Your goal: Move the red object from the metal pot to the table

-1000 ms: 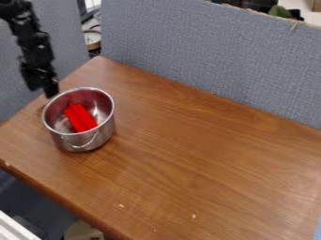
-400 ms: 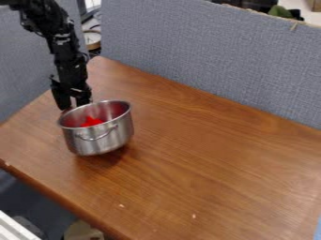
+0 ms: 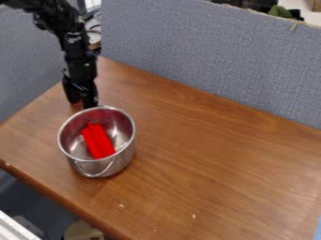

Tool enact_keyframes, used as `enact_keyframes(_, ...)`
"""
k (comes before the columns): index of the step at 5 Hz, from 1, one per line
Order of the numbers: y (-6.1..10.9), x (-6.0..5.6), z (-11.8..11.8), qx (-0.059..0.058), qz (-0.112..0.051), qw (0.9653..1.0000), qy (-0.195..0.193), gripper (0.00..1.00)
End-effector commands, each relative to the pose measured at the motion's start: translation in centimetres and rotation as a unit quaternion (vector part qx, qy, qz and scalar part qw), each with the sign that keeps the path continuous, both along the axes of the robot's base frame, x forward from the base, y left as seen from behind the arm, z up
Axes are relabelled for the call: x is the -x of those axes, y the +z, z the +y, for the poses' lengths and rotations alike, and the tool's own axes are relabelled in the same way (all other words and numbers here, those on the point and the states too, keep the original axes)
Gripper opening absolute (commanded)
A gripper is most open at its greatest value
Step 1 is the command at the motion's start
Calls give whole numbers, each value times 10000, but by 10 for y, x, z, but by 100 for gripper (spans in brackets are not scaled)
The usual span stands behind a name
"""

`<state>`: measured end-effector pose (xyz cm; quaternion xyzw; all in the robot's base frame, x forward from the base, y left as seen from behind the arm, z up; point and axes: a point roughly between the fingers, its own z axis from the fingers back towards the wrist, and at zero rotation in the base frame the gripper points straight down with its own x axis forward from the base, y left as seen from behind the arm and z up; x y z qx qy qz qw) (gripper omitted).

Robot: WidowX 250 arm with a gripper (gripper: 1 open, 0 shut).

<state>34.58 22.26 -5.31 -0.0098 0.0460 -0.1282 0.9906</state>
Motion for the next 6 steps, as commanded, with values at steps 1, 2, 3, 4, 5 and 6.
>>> enact_keyframes(1,13,-3,-28,-91,-252,9982,-536,100)
enact_keyframes(2,12,-14,-14,-94,-277,9985,-468,100)
enact_keyframes(3,7,-23,1,-118,-299,9987,-401,100)
enact_keyframes(4,17,-29,13,-211,-281,9993,81,100)
enact_keyframes(5,27,-34,25,-241,-277,9980,521,100)
enact_keyframes(6,37,-41,36,-225,-273,9948,953,100)
